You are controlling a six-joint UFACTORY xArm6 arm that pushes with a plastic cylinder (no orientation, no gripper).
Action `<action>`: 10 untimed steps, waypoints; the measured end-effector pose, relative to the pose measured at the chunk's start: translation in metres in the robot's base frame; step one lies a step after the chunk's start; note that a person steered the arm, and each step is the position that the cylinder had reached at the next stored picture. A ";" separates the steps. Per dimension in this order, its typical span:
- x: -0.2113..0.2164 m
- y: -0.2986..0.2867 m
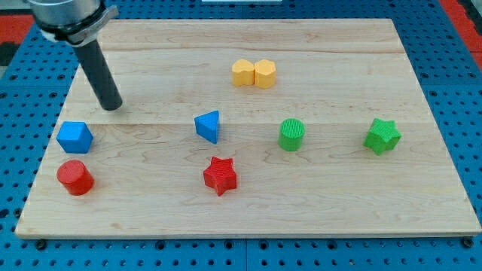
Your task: Place the blue cube to the left side of the blue triangle
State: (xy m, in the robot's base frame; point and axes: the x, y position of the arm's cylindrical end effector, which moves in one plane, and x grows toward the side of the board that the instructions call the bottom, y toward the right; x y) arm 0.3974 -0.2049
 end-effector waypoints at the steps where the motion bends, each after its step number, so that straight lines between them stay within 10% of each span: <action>1: -0.017 0.002; 5: 0.077 -0.098; 8: 0.064 0.013; 10: 0.142 0.038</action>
